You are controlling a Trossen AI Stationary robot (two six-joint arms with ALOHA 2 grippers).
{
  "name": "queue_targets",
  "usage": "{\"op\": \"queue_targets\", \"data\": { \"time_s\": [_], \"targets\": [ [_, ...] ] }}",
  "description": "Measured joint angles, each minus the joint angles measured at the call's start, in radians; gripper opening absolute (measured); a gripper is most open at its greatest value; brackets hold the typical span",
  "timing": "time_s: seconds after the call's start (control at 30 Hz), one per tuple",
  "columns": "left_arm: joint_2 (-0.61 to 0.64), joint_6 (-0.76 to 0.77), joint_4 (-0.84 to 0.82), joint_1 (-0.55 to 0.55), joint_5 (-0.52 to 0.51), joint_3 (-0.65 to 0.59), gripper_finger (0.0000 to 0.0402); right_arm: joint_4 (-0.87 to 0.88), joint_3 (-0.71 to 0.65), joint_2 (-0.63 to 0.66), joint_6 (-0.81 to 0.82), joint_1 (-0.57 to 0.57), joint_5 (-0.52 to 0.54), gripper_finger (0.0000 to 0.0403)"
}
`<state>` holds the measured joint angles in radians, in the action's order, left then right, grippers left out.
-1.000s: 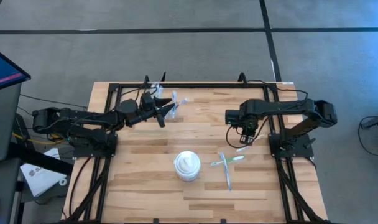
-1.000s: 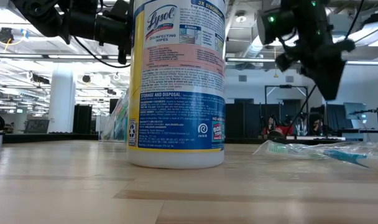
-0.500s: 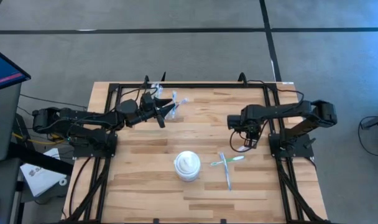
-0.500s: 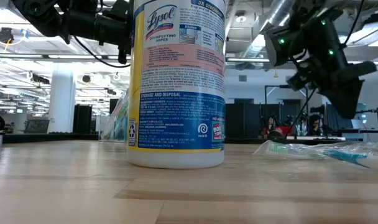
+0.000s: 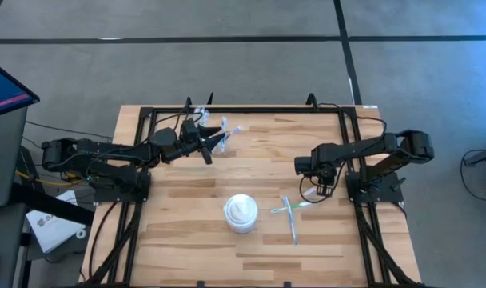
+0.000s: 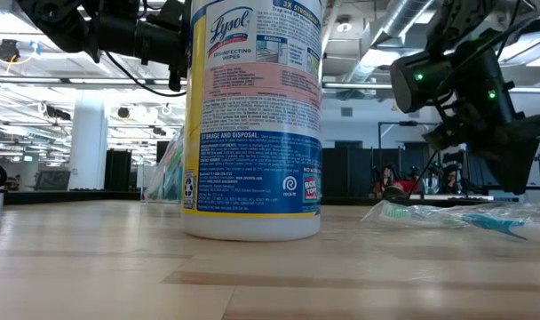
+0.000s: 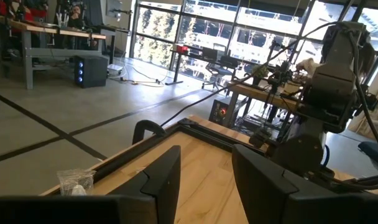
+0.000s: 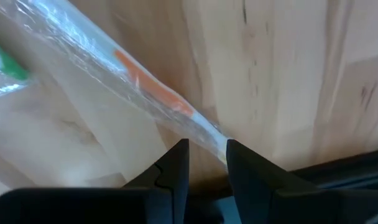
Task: Pick & Place toothbrushing station
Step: Put the orange toothbrush into the transparent organizer
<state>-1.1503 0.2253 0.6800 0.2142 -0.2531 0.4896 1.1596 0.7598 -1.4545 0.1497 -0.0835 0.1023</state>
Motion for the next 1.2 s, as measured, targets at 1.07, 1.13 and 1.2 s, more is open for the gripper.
{"op": "queue_targets", "data": {
  "time_s": [1.07, 1.13, 1.2],
  "targets": [
    [0.000, 0.000, -0.003, 0.000, 0.000, 0.000, 0.0140, -0.091, -0.025, -0.099, 0.000, 0.040, -0.057, 0.0098],
    [0.000, 0.000, -0.003, 0.000, 0.000, 0.000, 0.0140, -0.091, -0.025, -0.134, -0.001, 0.040, -0.057, 0.0098],
    [0.000, 0.000, -0.003, 0.000, 0.000, 0.000, 0.0140, -0.089, -0.024, -0.175, 0.000, 0.042, -0.056, 0.0098]
  ]
}}
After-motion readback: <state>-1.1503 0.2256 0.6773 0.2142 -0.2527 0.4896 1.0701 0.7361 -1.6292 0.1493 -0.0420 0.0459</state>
